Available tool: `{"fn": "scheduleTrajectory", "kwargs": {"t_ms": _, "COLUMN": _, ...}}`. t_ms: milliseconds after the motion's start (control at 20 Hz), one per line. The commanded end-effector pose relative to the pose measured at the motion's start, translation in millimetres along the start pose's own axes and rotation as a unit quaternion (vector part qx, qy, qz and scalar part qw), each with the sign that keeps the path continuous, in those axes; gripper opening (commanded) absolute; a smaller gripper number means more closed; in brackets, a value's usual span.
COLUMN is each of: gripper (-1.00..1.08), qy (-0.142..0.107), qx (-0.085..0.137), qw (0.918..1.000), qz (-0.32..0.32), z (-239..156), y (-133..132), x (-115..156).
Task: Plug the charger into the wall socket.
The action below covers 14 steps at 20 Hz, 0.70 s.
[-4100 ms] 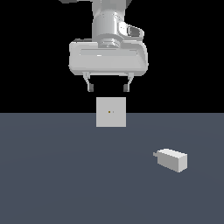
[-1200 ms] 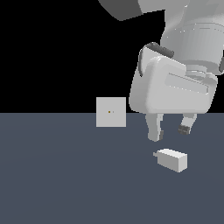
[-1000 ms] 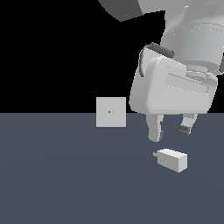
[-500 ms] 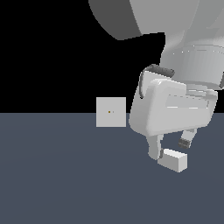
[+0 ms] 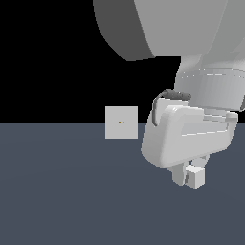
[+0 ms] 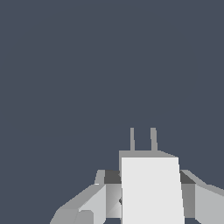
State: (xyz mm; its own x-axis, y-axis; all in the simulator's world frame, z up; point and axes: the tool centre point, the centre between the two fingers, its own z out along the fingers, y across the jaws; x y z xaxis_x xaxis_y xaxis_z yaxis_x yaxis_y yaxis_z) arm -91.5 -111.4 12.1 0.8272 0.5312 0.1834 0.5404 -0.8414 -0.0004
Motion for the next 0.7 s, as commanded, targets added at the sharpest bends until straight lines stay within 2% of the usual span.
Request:
{"fn": "scheduleTrajectory", "kwargs": {"t_ms": 0, "gripper": -1.00, "qy": 0.000, "qx": 0.000, "qw": 1.0000, "qz": 0.000, "z": 0.3, "y": 0.2, "x": 0.2}}
{"fn": "scheduleTrajectory", "kwargs": {"t_ms": 650, "gripper": -1.00, "qy": 0.000, "qx": -0.001, "qw": 1.0000, "qz": 0.006, "z": -1.5, "y": -1.5, "x": 3.6}}
